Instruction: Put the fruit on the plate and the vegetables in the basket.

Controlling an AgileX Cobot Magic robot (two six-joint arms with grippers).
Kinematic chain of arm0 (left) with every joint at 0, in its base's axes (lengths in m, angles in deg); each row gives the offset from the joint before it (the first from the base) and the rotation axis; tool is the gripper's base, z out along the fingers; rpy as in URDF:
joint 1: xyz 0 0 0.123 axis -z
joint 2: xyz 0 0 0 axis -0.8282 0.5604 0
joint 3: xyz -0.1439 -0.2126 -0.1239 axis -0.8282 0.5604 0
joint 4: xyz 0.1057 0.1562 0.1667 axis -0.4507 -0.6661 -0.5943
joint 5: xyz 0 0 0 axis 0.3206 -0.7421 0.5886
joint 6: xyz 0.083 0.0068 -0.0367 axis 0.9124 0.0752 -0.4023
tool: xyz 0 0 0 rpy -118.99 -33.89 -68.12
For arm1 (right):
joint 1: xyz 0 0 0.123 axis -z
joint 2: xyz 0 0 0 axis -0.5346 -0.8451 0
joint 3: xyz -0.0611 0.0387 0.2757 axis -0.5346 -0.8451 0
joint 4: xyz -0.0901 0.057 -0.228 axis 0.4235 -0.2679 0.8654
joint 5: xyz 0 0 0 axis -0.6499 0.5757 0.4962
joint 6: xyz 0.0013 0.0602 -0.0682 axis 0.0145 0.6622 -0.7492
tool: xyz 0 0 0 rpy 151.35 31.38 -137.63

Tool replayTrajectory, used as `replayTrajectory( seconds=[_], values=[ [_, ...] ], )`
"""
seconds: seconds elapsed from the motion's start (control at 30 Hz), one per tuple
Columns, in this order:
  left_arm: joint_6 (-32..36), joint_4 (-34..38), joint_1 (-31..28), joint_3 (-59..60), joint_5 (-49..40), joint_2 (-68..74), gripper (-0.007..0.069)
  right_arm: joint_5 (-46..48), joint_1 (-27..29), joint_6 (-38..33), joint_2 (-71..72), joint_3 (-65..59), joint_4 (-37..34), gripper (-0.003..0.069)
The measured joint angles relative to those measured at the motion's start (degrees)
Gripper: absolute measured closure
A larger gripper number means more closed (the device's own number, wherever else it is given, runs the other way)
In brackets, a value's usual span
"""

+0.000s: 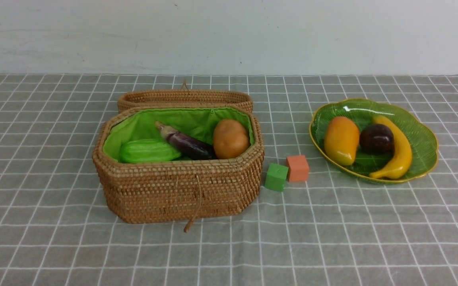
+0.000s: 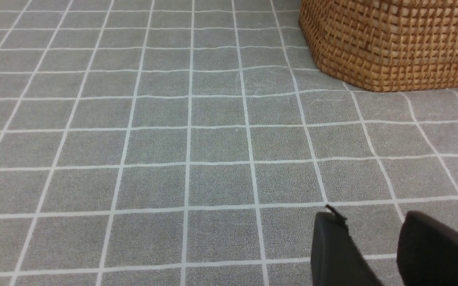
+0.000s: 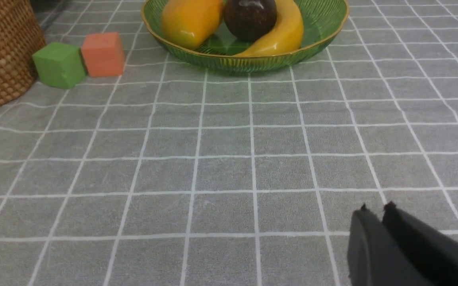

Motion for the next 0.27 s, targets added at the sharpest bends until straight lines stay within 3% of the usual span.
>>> replayTrajectory(
  seconds=[0.27],
  values=[
    [0.00, 0.00, 0.00, 0.00, 0.00, 0.00, 0.0386, 0.00, 0.00, 0.00, 0.00, 0.00, 0.00, 0.0597]
  ],
)
